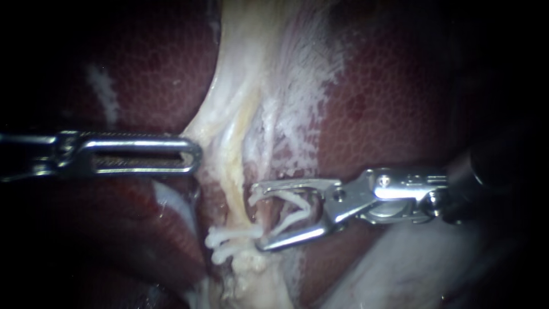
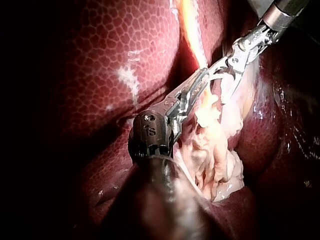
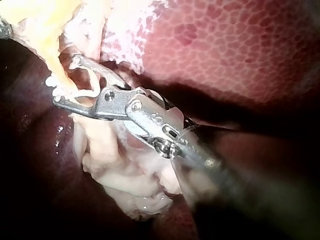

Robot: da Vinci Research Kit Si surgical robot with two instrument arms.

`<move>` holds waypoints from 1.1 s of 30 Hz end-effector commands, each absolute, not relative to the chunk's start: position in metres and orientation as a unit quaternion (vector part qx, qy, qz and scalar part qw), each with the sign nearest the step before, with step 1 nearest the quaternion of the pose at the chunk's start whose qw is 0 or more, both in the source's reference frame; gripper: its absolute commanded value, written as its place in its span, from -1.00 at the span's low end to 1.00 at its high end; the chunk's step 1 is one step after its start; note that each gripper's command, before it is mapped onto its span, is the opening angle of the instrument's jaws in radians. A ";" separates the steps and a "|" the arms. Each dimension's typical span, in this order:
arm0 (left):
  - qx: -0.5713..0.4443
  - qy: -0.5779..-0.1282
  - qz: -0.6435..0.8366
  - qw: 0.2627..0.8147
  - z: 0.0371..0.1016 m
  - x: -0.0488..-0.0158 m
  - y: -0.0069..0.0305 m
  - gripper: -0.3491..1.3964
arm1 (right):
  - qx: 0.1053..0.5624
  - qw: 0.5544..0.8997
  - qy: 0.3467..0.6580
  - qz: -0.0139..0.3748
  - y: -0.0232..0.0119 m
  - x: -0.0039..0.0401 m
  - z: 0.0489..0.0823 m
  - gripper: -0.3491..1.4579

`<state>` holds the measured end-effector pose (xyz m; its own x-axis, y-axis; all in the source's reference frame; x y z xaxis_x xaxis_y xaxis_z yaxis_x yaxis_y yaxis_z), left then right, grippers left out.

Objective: Clipping third clip left tube

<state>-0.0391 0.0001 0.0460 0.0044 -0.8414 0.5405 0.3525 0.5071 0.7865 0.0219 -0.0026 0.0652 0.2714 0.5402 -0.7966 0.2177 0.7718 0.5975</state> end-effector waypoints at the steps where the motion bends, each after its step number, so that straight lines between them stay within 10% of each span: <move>1: 0.222 -0.549 -0.443 0.673 0.0461 -0.0391 0.0000 -1.00 | 0.323 0.729 0.593 0.110 -0.0027 0.0222 0.0651 0.05; 33: 0.223 -0.549 -0.442 0.674 0.0471 -0.0388 0.0001 -1.00 | 0.407 0.699 0.575 0.124 -0.0035 0.0252 0.0626 -0.04</move>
<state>-0.0388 0.0001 0.0471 0.0067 -0.8400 0.5425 0.3490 0.5104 0.7859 0.0256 -0.0034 0.0626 0.3104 0.6427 -0.7005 0.2997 0.6331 0.7137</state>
